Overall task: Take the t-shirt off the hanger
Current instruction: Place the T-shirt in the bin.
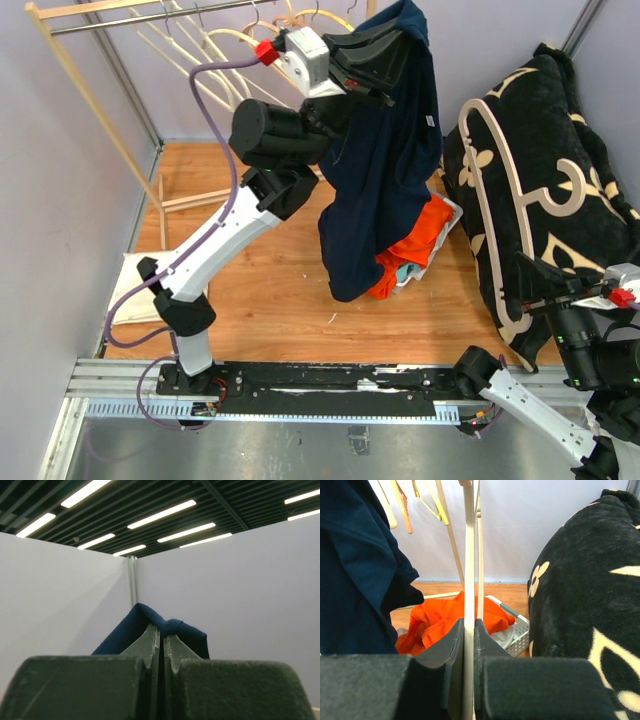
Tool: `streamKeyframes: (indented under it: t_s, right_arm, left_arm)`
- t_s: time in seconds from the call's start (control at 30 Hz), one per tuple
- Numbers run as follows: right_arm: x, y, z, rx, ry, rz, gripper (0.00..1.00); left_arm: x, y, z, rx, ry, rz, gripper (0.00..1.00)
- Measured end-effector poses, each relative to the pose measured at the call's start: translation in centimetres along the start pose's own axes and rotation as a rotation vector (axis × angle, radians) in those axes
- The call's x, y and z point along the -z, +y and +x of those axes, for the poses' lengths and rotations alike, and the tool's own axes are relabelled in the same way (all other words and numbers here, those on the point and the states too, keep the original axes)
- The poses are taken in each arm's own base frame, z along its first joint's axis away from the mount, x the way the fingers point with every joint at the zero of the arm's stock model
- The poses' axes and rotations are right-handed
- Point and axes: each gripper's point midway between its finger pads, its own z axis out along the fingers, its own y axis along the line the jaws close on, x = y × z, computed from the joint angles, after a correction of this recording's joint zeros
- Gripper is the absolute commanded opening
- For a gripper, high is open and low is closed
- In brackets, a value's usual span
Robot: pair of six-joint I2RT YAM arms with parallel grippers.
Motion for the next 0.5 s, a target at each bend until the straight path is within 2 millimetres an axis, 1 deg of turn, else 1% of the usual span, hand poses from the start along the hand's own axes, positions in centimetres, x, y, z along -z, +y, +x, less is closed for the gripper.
streamKeyframes:
  t_s: [0.23, 0.33, 0.5]
  right_arm:
    - [0.2, -0.5, -0.3, 0.007, -0.014, 0.016, 0.01]
    - [0.4, -0.8, -0.4, 0.004, -0.022, 0.024, 0.01]
    - [0.7, -1.2, -0.6, 0.001, -0.034, 0.036, 0.01]
  left_arm:
    - [-0.7, -0.7, 5.4, 0.007, 0.023, 0.025, 0.01]
    - [-0.7, -0.8, 7.4, 0.007, 0.043, 0.031, 0.01]
    - [-0.5, -0.9, 9.9, -0.007, 0.074, 0.032, 0.01]
